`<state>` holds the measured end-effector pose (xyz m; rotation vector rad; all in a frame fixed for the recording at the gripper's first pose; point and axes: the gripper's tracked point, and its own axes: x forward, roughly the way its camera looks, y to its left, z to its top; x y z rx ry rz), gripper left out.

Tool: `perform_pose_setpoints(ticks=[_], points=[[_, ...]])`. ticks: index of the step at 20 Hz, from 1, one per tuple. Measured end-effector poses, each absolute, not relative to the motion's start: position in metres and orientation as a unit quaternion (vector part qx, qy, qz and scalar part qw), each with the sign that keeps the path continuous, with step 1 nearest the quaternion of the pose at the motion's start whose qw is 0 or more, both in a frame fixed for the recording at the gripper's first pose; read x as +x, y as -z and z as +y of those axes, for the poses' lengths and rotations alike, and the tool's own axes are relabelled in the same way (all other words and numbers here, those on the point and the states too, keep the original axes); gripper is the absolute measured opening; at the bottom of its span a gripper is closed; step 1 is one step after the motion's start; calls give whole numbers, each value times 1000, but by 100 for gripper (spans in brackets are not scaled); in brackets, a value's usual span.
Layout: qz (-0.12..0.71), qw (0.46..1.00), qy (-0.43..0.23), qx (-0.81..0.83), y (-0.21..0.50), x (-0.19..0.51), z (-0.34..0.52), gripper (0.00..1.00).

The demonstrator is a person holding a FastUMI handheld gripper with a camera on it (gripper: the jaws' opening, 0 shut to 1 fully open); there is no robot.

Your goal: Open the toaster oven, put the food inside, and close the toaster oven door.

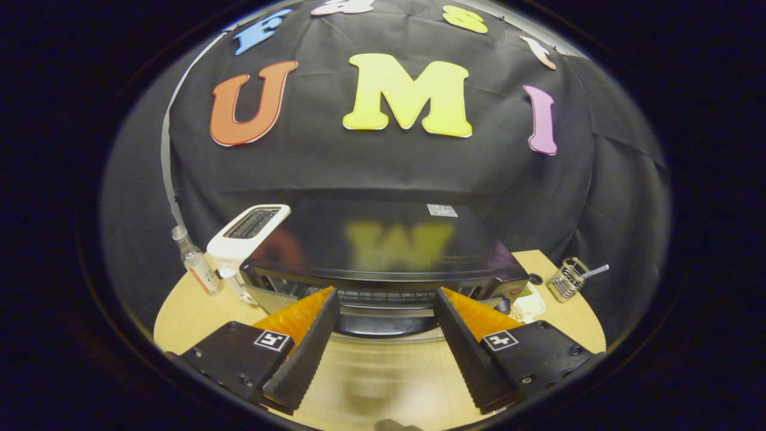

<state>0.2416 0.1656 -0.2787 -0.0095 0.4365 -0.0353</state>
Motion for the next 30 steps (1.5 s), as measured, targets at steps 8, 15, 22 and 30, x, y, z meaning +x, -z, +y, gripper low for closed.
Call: perform_pose_setpoints(ticks=[8,15,22,30], points=[[246,969,15,5,309,190,167,100],[293,956,5,-4,348,147,168,100],[353,936,3,-6,402,121,166,100],[401,916,0,-10,445,113,166,100]])
